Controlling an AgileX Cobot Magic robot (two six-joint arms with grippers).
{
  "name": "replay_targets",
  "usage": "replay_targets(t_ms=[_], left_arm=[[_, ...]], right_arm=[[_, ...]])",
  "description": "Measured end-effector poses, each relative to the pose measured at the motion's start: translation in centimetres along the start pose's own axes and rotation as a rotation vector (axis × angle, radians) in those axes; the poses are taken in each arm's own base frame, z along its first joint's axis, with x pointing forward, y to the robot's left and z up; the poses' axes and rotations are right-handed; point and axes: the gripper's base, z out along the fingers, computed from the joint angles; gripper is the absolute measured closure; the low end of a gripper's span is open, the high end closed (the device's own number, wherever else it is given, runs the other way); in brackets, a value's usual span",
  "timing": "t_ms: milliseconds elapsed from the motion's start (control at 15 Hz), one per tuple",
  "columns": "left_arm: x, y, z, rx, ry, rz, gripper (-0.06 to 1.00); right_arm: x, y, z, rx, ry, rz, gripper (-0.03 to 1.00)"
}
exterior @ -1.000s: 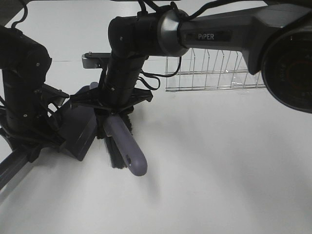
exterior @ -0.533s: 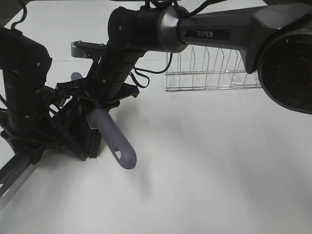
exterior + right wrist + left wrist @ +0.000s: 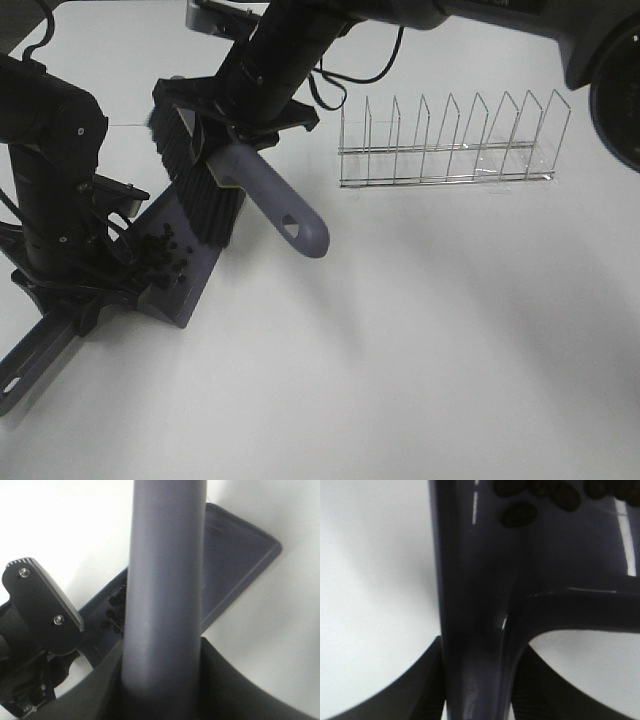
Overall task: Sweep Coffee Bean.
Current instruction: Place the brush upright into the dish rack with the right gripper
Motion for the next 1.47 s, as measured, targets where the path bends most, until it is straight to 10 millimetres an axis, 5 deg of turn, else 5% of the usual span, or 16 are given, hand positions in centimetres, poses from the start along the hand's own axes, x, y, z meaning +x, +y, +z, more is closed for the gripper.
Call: replay_targets(t_ms=[867,1200,1267,1467], left_arm=[[0.0,-0.1,0.0,0.008,0.001,-0.059,0.61],[-0.1,-0.2,0.0,0.024,-0.006,-0.184,0.61],[-0.2,-0.5,0.0,0.052,-0.014,-0.215,0.61],[-0.4,-0.7,0.0,0.082,-0.029,-0.238,0.61]], right_arm=[[0.5,-1.2,-14.6,0.422,0.013,-0.159,0.66],[6.2,-2.4,-15.1,0.467,0.173,-0.122,0.66],[9.0,-3.6,-15.2,0.484,0.213,-0.073,0.66],[11.5,-6.5,-15.4,0.515,0.227,0.028,0.66]])
